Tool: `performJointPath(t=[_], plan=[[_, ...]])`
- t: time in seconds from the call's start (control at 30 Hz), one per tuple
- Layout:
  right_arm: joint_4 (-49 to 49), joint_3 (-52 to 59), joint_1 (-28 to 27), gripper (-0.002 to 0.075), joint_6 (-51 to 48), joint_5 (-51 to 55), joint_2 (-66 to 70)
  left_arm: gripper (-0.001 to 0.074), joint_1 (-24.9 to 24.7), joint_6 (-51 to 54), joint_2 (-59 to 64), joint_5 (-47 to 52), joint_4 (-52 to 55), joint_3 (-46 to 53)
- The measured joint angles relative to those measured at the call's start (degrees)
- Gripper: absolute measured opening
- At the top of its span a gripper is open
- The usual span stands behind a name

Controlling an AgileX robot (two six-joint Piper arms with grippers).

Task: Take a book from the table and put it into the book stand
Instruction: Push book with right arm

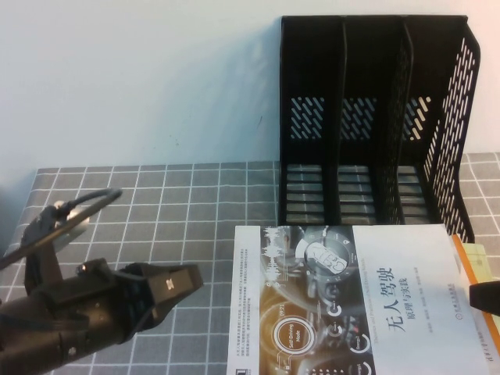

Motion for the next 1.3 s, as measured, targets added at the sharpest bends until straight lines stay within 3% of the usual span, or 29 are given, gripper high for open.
performJointPath(t=[0.57, 0.93, 1.07, 1.3], plan=[[-0.1, 0.0, -0.1, -0.0003, 0.1, 3.7, 1.7, -0.0003, 0.0, 0.5, 0.0, 1.6, 0.0, -1.6], [6.0, -0.3, 5.1, -0.0003, -1.6, 2.1, 5.8, -0.0003, 0.1, 1.3, 0.0, 3.0, 0.0, -1.6], [7.0, -0.5, 5.7, -0.0003, -1.8, 1.3, 6.8, -0.0003, 3.2, 1.4, 0.0, 12.6, 0.0, -1.6], [11.3, -0.6, 5.7, -0.0003, -5.8, 1.3, 9.0, -0.0003, 13.0, 1.4, 0.0, 29.6, 1.1, -3.8]])
